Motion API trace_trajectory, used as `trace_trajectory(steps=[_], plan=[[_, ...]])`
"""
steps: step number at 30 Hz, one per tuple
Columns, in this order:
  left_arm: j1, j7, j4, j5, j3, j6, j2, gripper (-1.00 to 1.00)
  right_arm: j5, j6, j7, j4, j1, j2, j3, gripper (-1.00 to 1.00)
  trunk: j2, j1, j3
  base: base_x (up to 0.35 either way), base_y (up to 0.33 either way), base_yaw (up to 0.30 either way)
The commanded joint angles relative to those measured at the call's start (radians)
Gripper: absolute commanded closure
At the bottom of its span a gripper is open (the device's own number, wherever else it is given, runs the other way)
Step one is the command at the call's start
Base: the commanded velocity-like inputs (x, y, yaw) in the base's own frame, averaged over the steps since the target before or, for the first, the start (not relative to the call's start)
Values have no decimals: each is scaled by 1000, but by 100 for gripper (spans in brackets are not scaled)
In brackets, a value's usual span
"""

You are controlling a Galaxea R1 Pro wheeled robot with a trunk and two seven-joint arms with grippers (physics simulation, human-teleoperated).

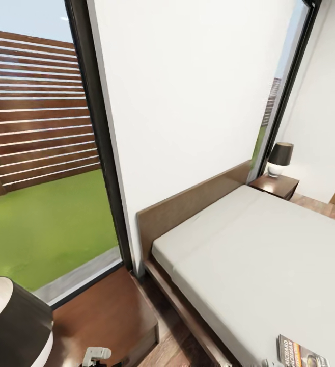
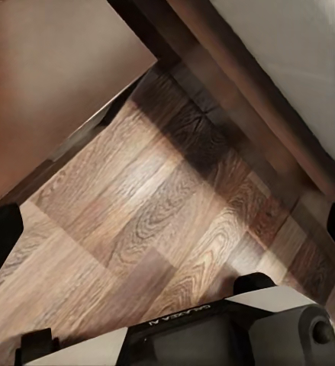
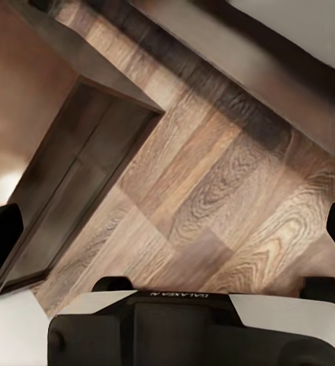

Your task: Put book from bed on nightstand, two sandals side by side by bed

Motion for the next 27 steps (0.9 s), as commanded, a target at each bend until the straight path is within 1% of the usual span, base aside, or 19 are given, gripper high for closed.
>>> trace_trajectory(steps=[1,18,22,23,26,27], plan=[[-1,-6,1,2,6,0,0,-100,10,2,4,-1,-1,0,-9,-100,-2,1,-3,0,0,-300],[-1,-6,1,2,6,0,0,-100,10,2,4,-1,-1,0,-9,-100,-2,1,-9,0,0,-300],[-1,-11,1,2,6,0,0,-100,12,5,13,-1,-1,-1,-8,-100,-2,1,-9,0,0,-300],[-1,-14,1,2,6,0,1,-100,13,5,21,-1,-1,-1,-8,-100,-2,1,-9,0,0,-296],[-1,-42,1,0,6,0,1,-100,12,8,114,-1,-1,-8,-8,-100,-2,1,-9,0,0,-292],[-1,-52,1,0,6,0,1,-100,12,8,133,-1,-1,-9,-8,-100,-2,1,-9,0,0,-290]])
